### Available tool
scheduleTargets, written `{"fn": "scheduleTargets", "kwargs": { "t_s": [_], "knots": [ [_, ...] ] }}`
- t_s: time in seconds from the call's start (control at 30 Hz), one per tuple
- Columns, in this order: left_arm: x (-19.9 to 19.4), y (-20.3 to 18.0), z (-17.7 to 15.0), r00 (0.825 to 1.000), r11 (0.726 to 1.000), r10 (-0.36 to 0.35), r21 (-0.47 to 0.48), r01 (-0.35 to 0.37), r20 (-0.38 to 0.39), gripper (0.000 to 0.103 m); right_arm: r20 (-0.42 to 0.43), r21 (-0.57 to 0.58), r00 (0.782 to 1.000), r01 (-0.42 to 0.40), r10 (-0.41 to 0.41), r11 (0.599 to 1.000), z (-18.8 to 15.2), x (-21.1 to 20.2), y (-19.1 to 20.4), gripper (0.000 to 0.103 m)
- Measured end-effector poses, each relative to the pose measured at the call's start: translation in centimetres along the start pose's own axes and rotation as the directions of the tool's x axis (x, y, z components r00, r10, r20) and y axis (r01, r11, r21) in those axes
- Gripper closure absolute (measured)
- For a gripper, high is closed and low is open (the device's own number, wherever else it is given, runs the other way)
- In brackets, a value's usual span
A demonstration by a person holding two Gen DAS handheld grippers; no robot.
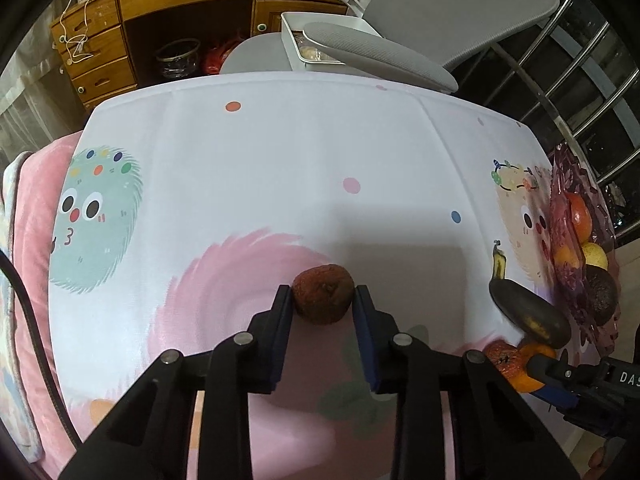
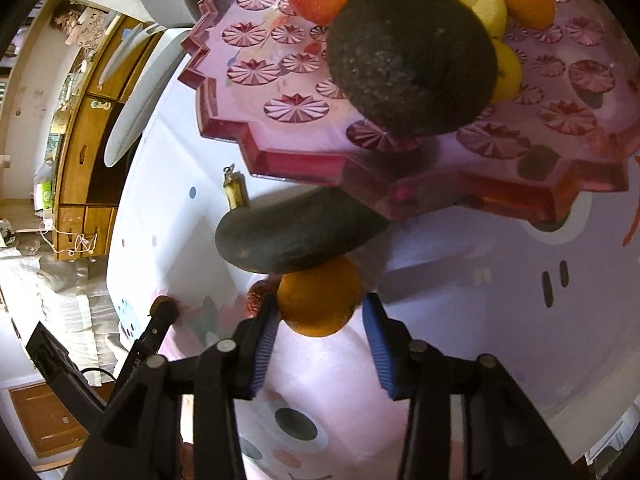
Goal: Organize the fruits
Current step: 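Carry the lychee and orange into the pink bowl and release both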
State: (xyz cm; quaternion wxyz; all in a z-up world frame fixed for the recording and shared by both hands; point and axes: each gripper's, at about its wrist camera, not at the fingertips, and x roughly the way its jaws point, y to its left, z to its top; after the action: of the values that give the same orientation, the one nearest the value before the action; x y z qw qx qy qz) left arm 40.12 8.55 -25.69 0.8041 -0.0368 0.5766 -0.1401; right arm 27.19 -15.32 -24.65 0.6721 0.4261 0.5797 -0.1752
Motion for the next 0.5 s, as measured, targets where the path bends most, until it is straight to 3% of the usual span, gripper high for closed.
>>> {"fn": "scheduleTargets", "kwargs": {
  "t_s": [0.2,0.5],
  "knots": [
    [-1.1,0.0,-0.5,1.000,1.000,0.013,0.003,-0.013,0.013,0.076,-0.006,-0.011,1.000,-0.015,0.015,1.000,-0.2,-0.2,-0.2,0.066],
    [-4.7,-2.4,-1.8,0.999,0.999,0.021,0.025,-0.022,0.031,0.075,-0.095,0.027,0.992,-0.076,0.078,0.997,-1.9,-0.7,-2.1,0.066]
  ]
}}
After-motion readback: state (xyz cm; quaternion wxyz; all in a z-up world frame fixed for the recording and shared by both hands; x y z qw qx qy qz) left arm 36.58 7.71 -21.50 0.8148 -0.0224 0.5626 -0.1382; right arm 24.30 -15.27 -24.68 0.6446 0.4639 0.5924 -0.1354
